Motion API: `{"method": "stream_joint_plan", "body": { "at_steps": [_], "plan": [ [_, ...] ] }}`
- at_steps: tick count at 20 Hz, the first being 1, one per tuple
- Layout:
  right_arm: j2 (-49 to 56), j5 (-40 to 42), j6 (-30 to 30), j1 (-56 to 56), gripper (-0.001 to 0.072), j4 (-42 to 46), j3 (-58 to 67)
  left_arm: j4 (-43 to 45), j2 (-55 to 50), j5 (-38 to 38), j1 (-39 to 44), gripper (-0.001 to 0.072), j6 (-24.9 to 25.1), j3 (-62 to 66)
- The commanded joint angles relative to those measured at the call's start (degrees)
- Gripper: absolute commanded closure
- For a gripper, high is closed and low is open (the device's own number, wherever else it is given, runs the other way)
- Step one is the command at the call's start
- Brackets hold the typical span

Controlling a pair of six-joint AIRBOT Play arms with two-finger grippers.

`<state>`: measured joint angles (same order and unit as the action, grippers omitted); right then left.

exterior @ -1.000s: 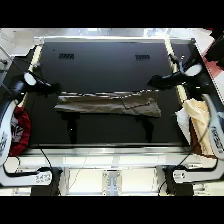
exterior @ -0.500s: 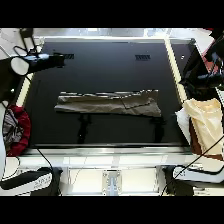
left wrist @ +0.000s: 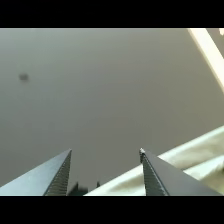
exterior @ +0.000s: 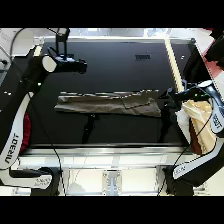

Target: Fold the shirts.

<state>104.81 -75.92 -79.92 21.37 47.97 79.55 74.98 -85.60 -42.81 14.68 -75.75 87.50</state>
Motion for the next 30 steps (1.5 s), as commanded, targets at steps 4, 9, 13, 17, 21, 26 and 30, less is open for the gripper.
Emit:
{"method": "stream_joint_plan", "body": {
  "at_steps": [4,9,13,17,21,26,30],
  "plan": [
    [5.5,6.9,2.4,-6.4,0.0023,-1.7,2.1,0.0,-4.1,-0.9,2.2,0.0203,0.2,0.2],
    [5.3,-1.7,7.1,-9.4,0.0683,-7.8,3.8,0.0,-6.7,-3.8,2.3,0.0203,0.2,0.0],
    [2.1,-8.0,8.7,-10.5,0.0697,-12.4,9.3,-0.6,-10.2,-6.9,2.3,0.0519,0.2,-0.3],
    [-2.3,-9.0,7.9,-15.2,0.0698,-12.3,17.1,-5.7,-14.6,-7.8,2.9,0.0701,0.2,-0.3],
    [-3.1,-8.7,3.3,-22.5,0.0698,-12.0,26.6,-9.6,-18.9,-7.8,5.4,0.0701,0.2,-0.3],
    [-3.1,-6.6,-2.1,-31.8,0.0698,-11.5,33.5,-9.7,-22.8,-7.8,10.4,0.0701,0.2,-0.3],
    [-3.1,-5.6,-4.3,-37.0,0.0699,-11.5,35.3,-9.3,-20.7,-8.0,9.0,0.0701,0.2,-0.3]
  ]
}}
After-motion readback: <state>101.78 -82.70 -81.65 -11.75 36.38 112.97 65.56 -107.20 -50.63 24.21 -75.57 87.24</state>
